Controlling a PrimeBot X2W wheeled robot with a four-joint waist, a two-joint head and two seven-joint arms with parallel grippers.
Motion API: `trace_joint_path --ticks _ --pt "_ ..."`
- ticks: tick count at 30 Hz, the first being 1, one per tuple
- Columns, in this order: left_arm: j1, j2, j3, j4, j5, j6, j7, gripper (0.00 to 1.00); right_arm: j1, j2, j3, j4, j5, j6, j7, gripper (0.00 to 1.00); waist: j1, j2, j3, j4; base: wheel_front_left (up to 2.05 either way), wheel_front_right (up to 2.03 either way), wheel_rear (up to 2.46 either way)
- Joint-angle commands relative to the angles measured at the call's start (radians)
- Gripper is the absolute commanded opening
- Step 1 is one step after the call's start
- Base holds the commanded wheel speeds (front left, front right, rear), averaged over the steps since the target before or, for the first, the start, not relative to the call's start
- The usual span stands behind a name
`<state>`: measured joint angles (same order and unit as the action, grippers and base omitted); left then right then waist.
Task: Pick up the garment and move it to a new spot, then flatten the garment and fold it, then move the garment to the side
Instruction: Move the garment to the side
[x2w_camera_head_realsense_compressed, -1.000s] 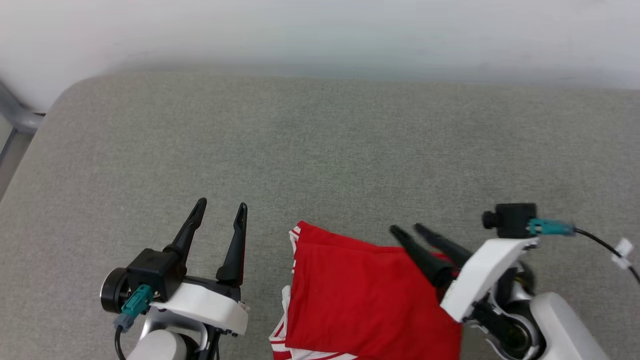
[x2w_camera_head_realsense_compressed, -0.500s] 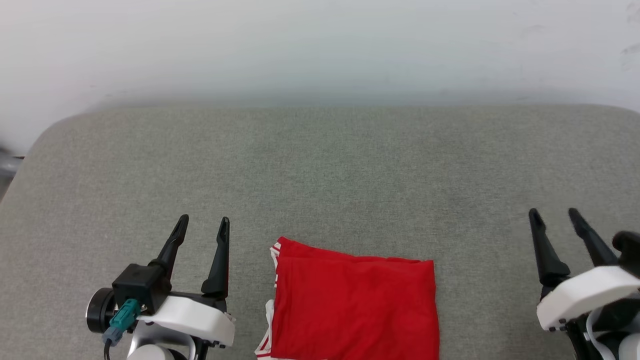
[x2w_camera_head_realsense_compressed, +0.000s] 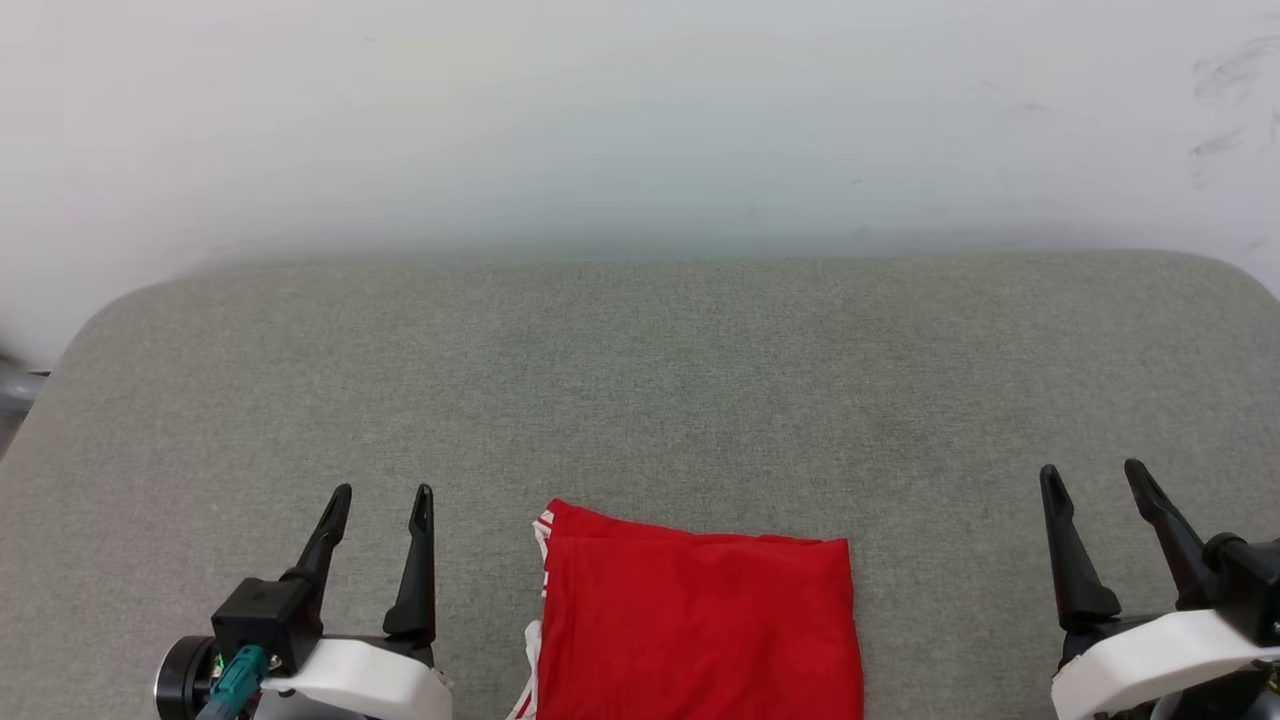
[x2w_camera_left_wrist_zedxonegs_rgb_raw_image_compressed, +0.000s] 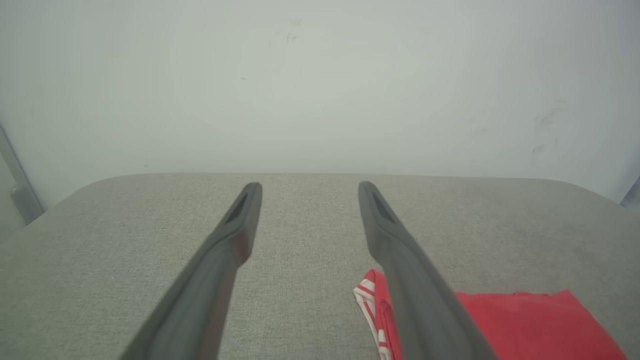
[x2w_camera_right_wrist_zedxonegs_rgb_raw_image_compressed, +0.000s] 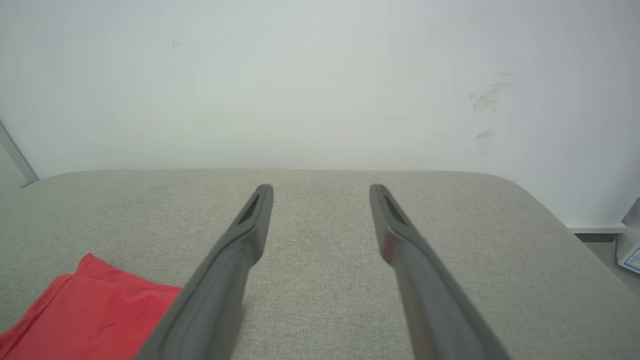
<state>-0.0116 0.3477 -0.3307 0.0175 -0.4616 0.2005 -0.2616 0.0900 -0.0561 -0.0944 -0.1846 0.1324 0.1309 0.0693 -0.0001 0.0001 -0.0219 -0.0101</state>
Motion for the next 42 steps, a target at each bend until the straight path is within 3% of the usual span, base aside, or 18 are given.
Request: trace_joint_path --ticks 1,11,17,22,23,31,42 --pt "0.012 -0.004 0.007 0.003 0.009 -0.005 -0.004 1.0 0.015 0.005 0.004 -0.011 0.003 0.0 0.0 1.0 0.0001 -0.0001 -0.002 -0.001 0.0 0.0 0.0" --pt "-0.005 -0.022 0.031 0.028 0.021 -0.028 -0.004 1.0 0.032 0.007 0.009 -0.04 0.035 0.0 0.025 1.0 0.0001 -0.0001 0.0 -0.001 0.0 0.0 0.0" --pt "-0.028 -0.033 0.038 0.034 0.032 -0.045 -0.004 1.0 0.048 0.007 -0.03 0.002 0.092 0.0 0.102 1.0 0.0001 -0.0001 0.013 0.016 0.0 0.0 0.0" --pt "-0.062 -0.052 0.06 0.025 0.047 -0.06 -0.004 1.0 0.068 -0.006 -0.066 0.064 0.186 0.0 0.274 1.0 0.0001 -0.0001 0.049 0.048 0.0 0.0 0.0" --pt "-0.074 -0.06 0.069 0.021 0.058 -0.067 -0.004 1.0 0.065 -0.015 -0.065 0.087 0.241 0.0 0.352 1.0 0.0001 -0.0001 0.069 0.061 0.0 0.0 0.0" --pt "-0.111 -0.107 0.089 0.018 0.094 -0.107 -0.004 1.0 0.017 -0.047 0.027 0.179 0.434 0.0 0.578 1.0 0.0001 -0.0001 0.142 0.116 0.0 0.0 0.0" --pt "-0.144 -0.137 0.125 0.032 0.136 -0.148 -0.003 1.0 -0.081 -0.043 0.111 0.335 0.479 -0.001 0.595 1.0 0.0001 -0.0001 0.201 0.156 0.0 0.0 0.0"
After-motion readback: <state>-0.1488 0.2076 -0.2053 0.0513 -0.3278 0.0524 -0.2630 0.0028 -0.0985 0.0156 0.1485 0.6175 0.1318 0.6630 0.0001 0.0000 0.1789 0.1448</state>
